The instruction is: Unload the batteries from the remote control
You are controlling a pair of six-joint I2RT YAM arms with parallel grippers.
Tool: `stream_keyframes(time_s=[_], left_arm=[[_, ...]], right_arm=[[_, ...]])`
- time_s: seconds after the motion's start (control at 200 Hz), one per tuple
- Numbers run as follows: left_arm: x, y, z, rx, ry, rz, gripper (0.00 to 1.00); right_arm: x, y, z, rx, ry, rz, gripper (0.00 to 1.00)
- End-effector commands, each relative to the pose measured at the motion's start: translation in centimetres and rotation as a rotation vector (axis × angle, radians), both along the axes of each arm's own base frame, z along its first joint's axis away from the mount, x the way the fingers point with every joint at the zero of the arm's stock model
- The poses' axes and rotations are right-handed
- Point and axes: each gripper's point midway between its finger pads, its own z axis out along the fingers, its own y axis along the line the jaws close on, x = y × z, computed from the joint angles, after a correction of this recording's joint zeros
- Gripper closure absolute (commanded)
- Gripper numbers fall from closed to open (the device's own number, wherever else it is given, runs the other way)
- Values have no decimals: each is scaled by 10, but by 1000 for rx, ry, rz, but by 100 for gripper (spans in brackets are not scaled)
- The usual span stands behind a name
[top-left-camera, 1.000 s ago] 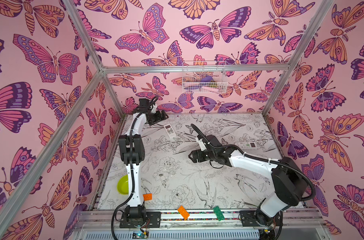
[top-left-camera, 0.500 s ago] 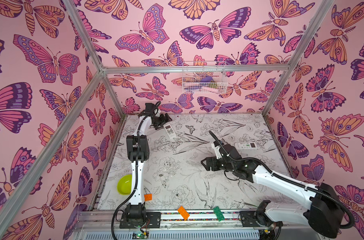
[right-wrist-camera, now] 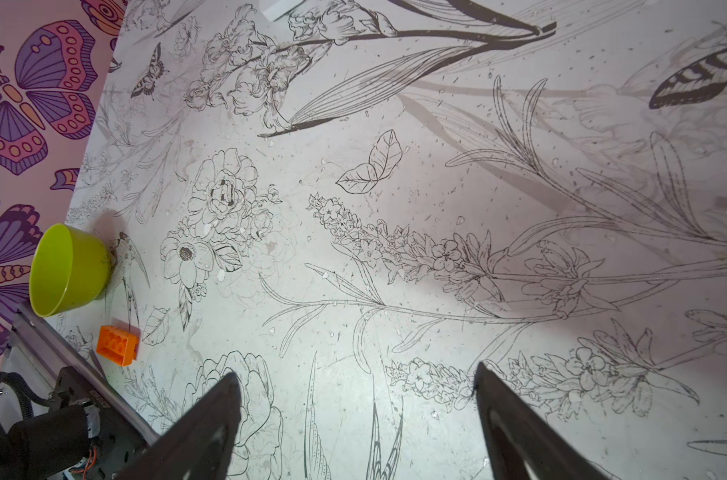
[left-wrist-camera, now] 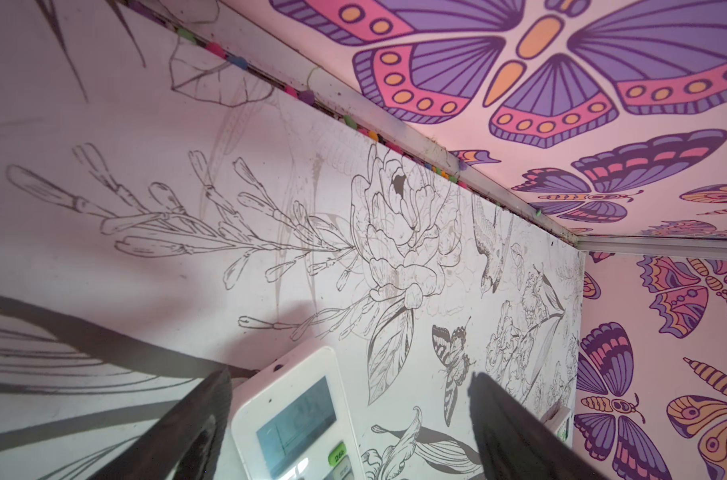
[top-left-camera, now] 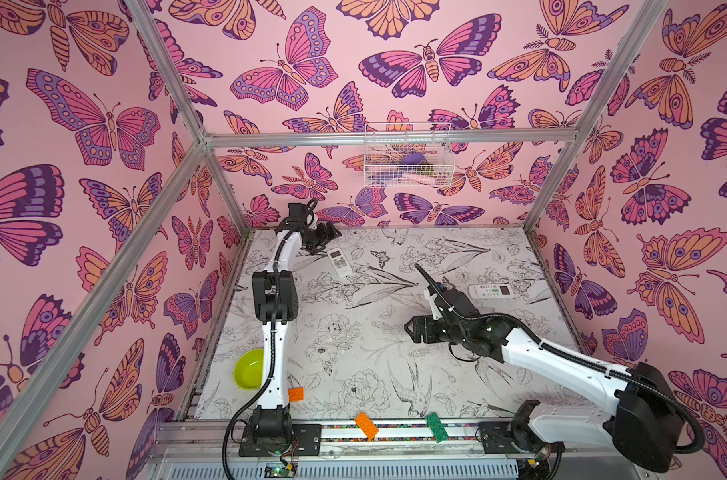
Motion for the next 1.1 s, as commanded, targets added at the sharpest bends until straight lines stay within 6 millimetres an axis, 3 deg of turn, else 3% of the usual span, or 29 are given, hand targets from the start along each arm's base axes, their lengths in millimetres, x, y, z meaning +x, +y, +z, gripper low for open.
stream_keyframes(time_s=[0.0, 0.165, 0.441, 0.611, 0.952, 0.997, 1.092], left_arm=[[-8, 8, -19, 10, 70, 27, 12], [-13, 1, -14, 44, 79, 11, 19], [-33, 12, -24, 5, 230, 155, 18], [-34, 4, -25, 3, 233, 138, 19], [-24, -36, -18, -89, 155, 8, 22], [-24, -41, -15, -104, 150, -5, 25], [-27, -72, -10, -243, 156, -74, 37]], right_arm=[[5, 10, 17, 15, -21, 11, 12], [8, 15, 28, 17, -26, 26, 12], [11, 15, 35, -6, -25, 27, 12], [15, 19, 34, -26, -20, 43, 12], [31, 43, 37, -14, -22, 83, 13], [35, 46, 37, -13, -27, 82, 14], [49, 55, 36, -11, -45, 60, 14]])
